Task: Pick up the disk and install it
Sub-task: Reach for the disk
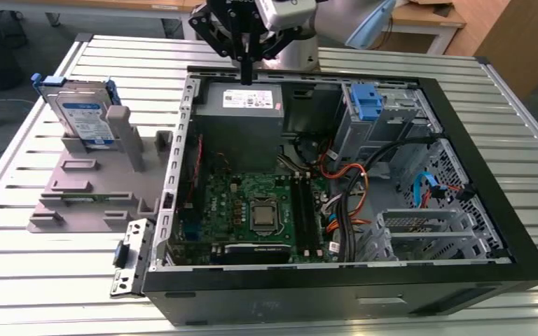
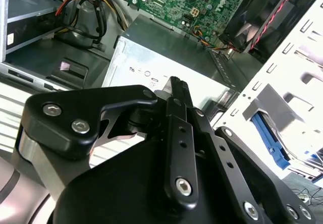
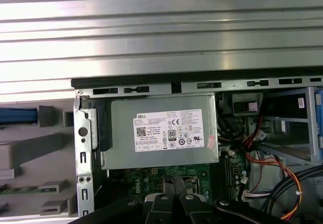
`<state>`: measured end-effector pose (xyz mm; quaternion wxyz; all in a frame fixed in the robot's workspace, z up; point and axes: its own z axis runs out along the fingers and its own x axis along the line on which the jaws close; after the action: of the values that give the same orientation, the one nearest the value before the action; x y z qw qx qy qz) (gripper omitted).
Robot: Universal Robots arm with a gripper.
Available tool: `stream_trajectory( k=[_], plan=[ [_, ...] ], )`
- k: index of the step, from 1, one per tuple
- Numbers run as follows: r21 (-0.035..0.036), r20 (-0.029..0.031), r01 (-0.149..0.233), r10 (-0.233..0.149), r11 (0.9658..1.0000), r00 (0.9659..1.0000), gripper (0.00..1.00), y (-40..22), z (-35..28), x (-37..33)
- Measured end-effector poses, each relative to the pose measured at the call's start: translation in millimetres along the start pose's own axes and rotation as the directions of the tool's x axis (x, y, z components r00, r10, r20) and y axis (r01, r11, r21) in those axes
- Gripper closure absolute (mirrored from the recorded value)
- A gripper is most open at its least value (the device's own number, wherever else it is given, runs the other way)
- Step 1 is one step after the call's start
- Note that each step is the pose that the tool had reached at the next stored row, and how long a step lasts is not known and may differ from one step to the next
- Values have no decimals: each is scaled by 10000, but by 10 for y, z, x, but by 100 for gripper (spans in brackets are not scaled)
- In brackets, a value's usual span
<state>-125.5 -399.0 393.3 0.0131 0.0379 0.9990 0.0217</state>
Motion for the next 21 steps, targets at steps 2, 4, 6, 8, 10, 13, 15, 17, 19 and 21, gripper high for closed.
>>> stream_trajectory(
  k=[2,4,6,8,10,13,15,17,19,21],
  plan=[
    [0,0,0,0,10000,10000,89,-2,-1,26],
    [0,0,1,-1,10000,10000,89,-4,-1,52],
    [-1,1,0,0,10000,10000,89,-6,-2,79],
    [-1,2,-1,1,10000,10000,89,-7,-2,97],
    [0,1,1,-1,10000,10000,89,-7,-2,97],
    [0,1,0,0,10000,10000,89,-7,-3,101],
    [-1,1,-1,1,10000,10000,89,-8,-3,105],
    [0,1,0,0,10000,10000,89,-8,-3,111],
    [0,1,0,0,10000,10000,89,-9,-3,116],
    [0,0,0,0,10000,10000,89,-9,-3,121]
  ],
)
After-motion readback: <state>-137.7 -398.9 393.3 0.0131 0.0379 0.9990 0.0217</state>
